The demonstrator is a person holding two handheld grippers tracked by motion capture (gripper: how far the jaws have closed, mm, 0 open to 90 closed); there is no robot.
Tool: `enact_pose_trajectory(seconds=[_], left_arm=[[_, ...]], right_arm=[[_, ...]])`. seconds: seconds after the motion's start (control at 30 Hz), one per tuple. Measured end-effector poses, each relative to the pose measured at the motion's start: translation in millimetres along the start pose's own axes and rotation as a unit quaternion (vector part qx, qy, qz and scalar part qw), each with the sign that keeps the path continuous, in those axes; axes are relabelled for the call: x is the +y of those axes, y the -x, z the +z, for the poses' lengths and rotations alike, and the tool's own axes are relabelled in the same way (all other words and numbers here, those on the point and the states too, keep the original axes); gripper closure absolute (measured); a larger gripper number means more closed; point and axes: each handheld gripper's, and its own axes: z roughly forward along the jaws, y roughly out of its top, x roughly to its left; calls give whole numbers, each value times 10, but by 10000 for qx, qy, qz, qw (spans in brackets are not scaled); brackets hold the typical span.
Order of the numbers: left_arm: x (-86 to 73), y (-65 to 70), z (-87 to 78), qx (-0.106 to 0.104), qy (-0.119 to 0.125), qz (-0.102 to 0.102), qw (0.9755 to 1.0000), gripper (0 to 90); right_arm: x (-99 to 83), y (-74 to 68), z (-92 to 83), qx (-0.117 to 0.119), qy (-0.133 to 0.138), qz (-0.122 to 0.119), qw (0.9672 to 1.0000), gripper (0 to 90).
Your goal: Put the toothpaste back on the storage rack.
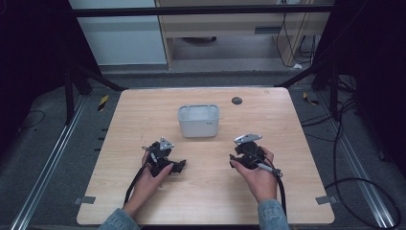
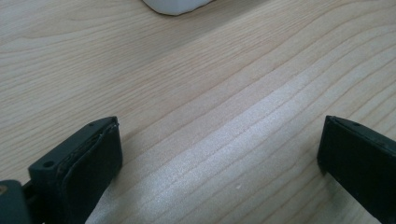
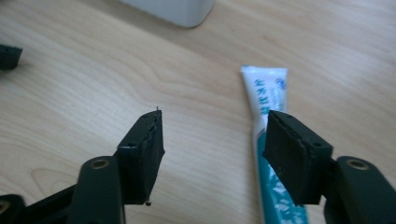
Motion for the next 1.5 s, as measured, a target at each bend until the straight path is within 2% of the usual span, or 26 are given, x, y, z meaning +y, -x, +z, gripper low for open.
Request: enact_pose_trajectory(seconds=[0.07, 0.17, 0.27, 0.33, 0.4, 0.43, 0.5, 0.63, 0.8, 0.9, 1.0, 1.1, 1.23, 1.27, 1.3, 1.5], left_arm=[[-2, 3, -2, 10, -4, -10, 10000, 0], [-9, 8, -8, 25, 3, -29, 10000, 0], [-9, 5, -9, 25, 0, -21, 10000, 0], [-9, 5, -9, 24, -3, -24, 10000, 0], [-8, 5, -9, 25, -1, -25, 10000, 0], [-8, 5, -9, 25, -1, -25, 10000, 0], [-9, 4, -9, 22, -1, -23, 10000, 0], [-10, 3, -10, 17, -1, -16, 10000, 0], [-10, 3, -10, 16, -1, -15, 10000, 0], [-9, 2, -10, 14, -6, -11, 10000, 0], [-10, 3, -10, 15, -2, -15, 10000, 0], [-9, 2, -9, 13, -2, -14, 10000, 0], [-9, 2, -9, 12, 0, -16, 10000, 0], [-9, 2, -9, 12, -1, -14, 10000, 0], [-10, 2, -9, 10, 0, -12, 10000, 0], [-9, 2, -9, 9, 0, -12, 10000, 0]], right_arm=[[32, 81, -16, -68, -3, 15, 10000, 434], [68, 138, -13, -52, -90, 102, 9999, 447], [133, 179, 11, -72, -226, -27, 9997, 450], [153, 196, 26, -80, -289, -49, 9995, 451], [206, 269, 89, -131, -516, -84, 9985, 454], [206, 269, 89, -131, -516, -84, 9985, 454], [246, 362, 153, -209, -723, -7, 9972, 461], [285, 449, 210, -253, -832, 79, 9962, 443], [304, 484, 263, -259, -984, 15, 9948, 448], [292, 536, 334, -166, -1144, 80, 9933, 469], [276, 555, 401, -50, -1138, 193, 9933, 475], [259, 541, 451, 2, -1185, 224, 9927, 479], [197, 521, 546, 32, -1422, 170, 9897, 488], [178, 522, 570, 11, -1447, 159, 9894, 489], [157, 528, 600, 22, -1446, 245, 9892, 489], [131, 530, 668, 89, -1522, 239, 9880, 496]])
